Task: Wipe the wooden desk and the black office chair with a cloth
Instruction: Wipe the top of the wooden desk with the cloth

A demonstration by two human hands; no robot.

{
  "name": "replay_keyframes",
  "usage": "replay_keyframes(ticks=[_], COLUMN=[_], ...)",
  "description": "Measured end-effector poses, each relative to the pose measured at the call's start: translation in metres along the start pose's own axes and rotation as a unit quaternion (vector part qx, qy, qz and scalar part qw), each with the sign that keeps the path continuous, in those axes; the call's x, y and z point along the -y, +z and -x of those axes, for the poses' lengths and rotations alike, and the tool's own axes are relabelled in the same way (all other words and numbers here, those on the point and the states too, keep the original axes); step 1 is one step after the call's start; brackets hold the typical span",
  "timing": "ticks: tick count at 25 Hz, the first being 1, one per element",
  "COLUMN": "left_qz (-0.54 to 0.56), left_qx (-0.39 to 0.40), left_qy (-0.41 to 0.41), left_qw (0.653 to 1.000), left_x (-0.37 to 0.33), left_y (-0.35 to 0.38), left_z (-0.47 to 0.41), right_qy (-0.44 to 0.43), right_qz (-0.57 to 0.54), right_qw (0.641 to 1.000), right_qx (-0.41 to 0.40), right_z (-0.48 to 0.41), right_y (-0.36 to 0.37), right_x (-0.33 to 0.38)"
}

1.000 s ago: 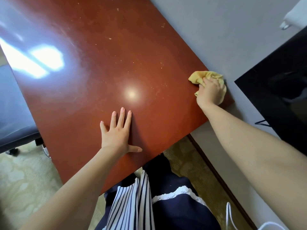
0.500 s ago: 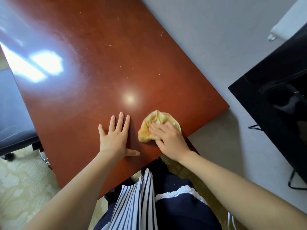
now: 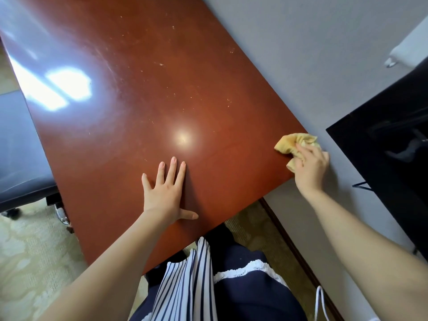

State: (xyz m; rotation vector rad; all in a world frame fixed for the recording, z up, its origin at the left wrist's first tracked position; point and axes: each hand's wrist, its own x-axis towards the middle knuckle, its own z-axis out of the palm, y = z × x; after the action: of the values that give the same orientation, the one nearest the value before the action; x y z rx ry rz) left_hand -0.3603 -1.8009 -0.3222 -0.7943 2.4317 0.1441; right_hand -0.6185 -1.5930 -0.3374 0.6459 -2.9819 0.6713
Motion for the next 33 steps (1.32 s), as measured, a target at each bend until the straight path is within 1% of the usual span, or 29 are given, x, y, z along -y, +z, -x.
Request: replay_keyframes(ticks=[2, 3, 4, 6, 8, 10, 12, 15, 18, 20, 23, 25, 27, 29, 31, 33], left_qz=[0.000, -0.001, -0.003, -0.012, -0.022, 0.004, 0.052, 0.085, 0.102, 0.103, 0.091, 0.111, 0.139, 0.140, 0.130, 0.124], left_qx=[-0.001, -0.002, -0.003, -0.006, -0.012, -0.012, -0.020, -0.040, -0.030, -0.020, -0.014, -0.006, 0.004, 0.011, 0.012, 0.015], left_qy=[0.001, 0.002, 0.003, 0.008, 0.020, 0.037, 0.040, 0.003, -0.040, -0.062, -0.104, -0.143, -0.172, -0.179, -0.178, -0.177], left_qw=[1.000, 1.000, 1.000, 1.000, 0.999, 0.999, 0.998, 0.996, 0.994, 0.993, 0.990, 0.983, 0.975, 0.974, 0.975, 0.976], left_x=[0.001, 0.001, 0.001, 0.001, 0.003, 0.009, 0.018, 0.034, 0.054, 0.069, 0.085, 0.091, 0.095, 0.097, 0.098, 0.098], left_y=[0.000, -0.001, -0.001, -0.002, -0.005, -0.009, -0.011, -0.001, 0.018, 0.031, 0.046, 0.054, 0.059, 0.063, 0.065, 0.065], left_z=[-0.001, -0.001, 0.000, 0.000, 0.001, 0.000, 0.004, 0.019, 0.039, 0.052, 0.065, 0.070, 0.073, 0.075, 0.075, 0.074], right_qy=[0.102, 0.135, 0.153, 0.146, 0.098, 0.023, -0.063, -0.183, -0.291, -0.357, -0.449, -0.473, -0.473, -0.454, -0.398, -0.320], right_qz=[-0.019, -0.024, -0.019, 0.016, 0.049, 0.060, 0.061, 0.036, -0.010, -0.042, -0.045, -0.037, -0.026, -0.008, 0.005, 0.004], right_qw=[0.993, 0.988, 0.985, 0.989, 0.993, 0.994, 0.988, 0.969, 0.935, 0.904, 0.851, 0.833, 0.838, 0.855, 0.884, 0.918], right_qx=[-0.051, -0.069, -0.074, -0.035, 0.038, 0.093, 0.126, 0.164, 0.201, 0.230, 0.269, 0.284, 0.271, 0.250, 0.243, 0.232], right_z=[-0.018, -0.026, -0.033, -0.044, -0.044, -0.034, -0.011, 0.039, 0.090, 0.111, 0.113, 0.103, 0.089, 0.072, 0.054, 0.037], right_y=[0.008, 0.012, 0.016, 0.022, 0.029, 0.036, 0.046, 0.058, 0.058, 0.047, 0.027, 0.016, 0.009, 0.005, 0.006, 0.012], right_x=[0.015, 0.024, 0.032, 0.049, 0.069, 0.094, 0.119, 0.150, 0.161, 0.151, 0.119, 0.100, 0.087, 0.081, 0.085, 0.096])
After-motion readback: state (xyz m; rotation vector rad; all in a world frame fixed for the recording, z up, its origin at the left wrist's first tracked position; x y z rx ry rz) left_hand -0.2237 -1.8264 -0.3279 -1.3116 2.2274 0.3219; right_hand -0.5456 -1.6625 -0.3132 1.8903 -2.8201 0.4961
